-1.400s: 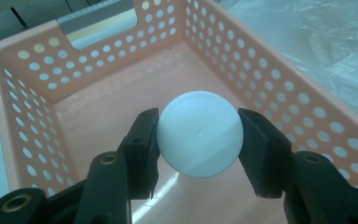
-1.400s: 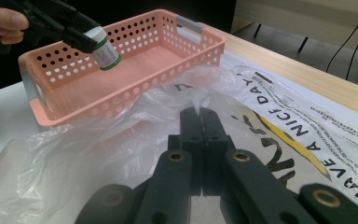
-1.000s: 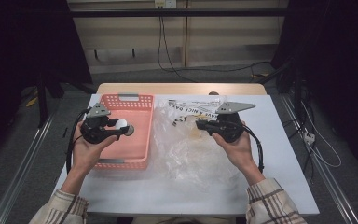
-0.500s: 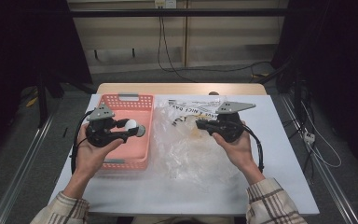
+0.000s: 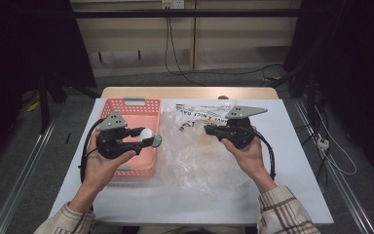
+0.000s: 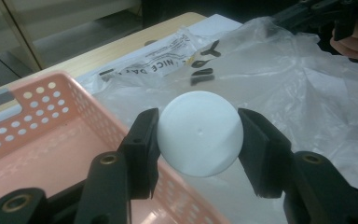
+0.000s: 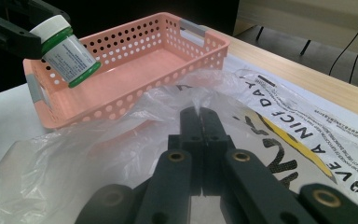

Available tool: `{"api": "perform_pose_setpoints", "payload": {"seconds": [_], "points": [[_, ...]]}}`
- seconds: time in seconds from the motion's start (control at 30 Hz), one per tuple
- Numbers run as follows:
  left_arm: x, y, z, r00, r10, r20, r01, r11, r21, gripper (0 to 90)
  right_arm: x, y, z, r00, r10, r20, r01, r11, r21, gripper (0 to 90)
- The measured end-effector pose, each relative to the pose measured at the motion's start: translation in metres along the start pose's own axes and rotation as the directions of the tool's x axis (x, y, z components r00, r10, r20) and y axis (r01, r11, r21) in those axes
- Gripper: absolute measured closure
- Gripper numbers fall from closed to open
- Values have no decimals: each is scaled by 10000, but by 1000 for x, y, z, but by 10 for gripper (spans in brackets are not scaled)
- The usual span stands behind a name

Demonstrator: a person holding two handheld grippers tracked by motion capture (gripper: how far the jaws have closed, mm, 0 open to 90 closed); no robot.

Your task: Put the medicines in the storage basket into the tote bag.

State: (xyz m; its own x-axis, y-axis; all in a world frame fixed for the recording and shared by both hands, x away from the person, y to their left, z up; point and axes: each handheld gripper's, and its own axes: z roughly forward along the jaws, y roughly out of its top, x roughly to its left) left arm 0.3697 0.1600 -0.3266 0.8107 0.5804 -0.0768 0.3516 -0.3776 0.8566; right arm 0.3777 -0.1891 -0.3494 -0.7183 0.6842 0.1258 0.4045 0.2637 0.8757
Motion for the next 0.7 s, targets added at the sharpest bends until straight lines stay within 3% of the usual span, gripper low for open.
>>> {"api": "perform_pose_setpoints", "payload": {"seconds": [0.27,0.47,0.7], "points": [[-16,6,-5,9996,231,185,-223,9990,-387,511,1,0,2,10000,-22,-16,22,10000,38,900],[-28,12,-6,9975,447,554,-421,9980,-472,512,1,0,3,10000,-3,-22,3,10000,73,900],[-50,19,-9,9898,978,1039,-891,9924,-850,512,2,0,5,10000,-50,-54,51,9999,115,900]]}}
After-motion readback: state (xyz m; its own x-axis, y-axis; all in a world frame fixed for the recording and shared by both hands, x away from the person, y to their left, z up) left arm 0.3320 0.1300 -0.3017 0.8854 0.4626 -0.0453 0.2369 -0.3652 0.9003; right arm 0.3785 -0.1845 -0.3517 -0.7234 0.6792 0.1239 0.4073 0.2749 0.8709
